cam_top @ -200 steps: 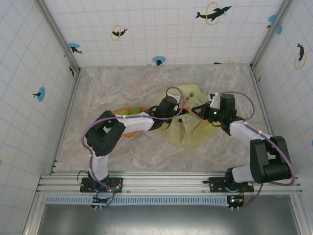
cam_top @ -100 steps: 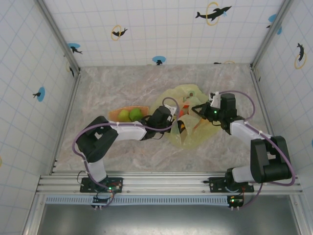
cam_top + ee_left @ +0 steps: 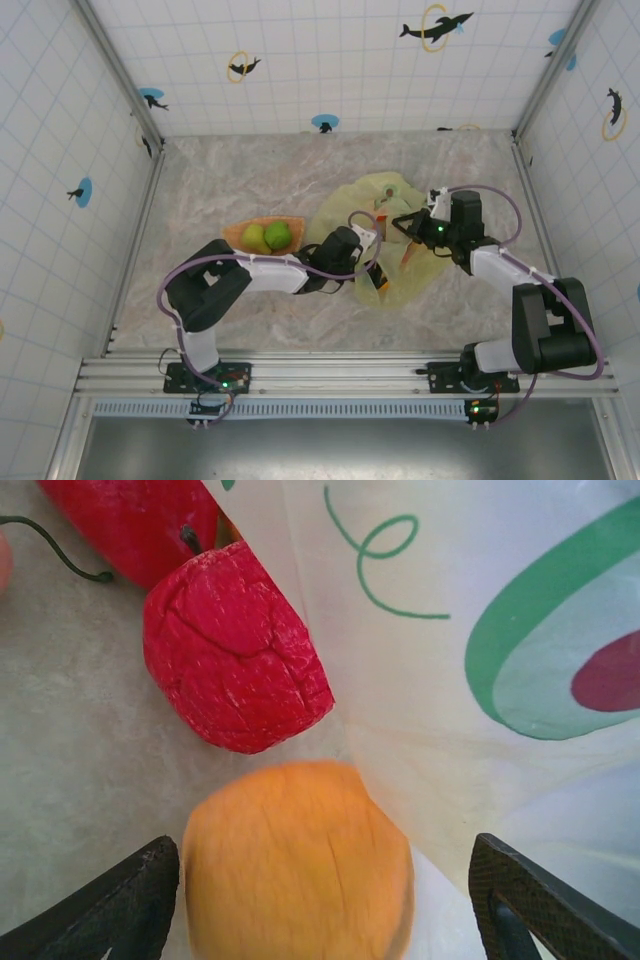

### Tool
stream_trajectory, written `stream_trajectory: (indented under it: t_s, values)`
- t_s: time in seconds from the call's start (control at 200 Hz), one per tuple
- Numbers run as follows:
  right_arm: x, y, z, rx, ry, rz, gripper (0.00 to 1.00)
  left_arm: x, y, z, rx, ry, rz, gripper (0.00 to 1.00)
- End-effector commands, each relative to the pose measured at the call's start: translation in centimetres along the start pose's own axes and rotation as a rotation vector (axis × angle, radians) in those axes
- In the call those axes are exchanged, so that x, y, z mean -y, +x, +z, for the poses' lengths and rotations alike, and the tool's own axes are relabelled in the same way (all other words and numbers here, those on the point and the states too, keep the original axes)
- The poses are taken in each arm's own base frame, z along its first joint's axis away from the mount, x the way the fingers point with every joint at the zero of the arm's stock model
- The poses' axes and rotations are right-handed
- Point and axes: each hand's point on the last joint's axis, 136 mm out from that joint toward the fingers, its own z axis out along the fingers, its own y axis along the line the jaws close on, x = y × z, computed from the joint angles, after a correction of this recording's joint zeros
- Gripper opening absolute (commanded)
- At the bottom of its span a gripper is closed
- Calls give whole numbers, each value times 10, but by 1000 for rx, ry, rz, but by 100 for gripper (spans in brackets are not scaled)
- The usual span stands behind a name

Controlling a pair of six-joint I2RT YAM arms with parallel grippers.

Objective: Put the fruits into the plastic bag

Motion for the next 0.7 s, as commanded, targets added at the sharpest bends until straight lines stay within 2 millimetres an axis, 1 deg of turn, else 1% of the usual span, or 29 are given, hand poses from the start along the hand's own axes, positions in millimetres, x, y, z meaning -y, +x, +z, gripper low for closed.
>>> stream_trajectory:
  t_s: [0.0, 0.06, 0.39, 0.43, 0.5, 0.696]
  values:
    - [-9, -10, -3, 28, -15, -33, 0, 6, -11, -4, 21, -9, 55, 79]
    - [-9, -9, -3, 26, -16, -32, 0, 5, -12, -8, 24, -24, 66, 81]
    - [-6, -8, -5, 27, -12, -31, 0, -3, -33, -35, 82, -145, 137, 85]
    - [-5, -8, -5, 27, -11, -30, 0, -3, -39, -41, 99, -157, 143, 85]
    - [-4, -7, -5, 27, -9, -27, 0, -7, -42, -48, 112, -181, 148, 86]
    - [-2, -6, -5, 25, -7, -23, 0, -27, -45, -70, 133, -246, 127, 86]
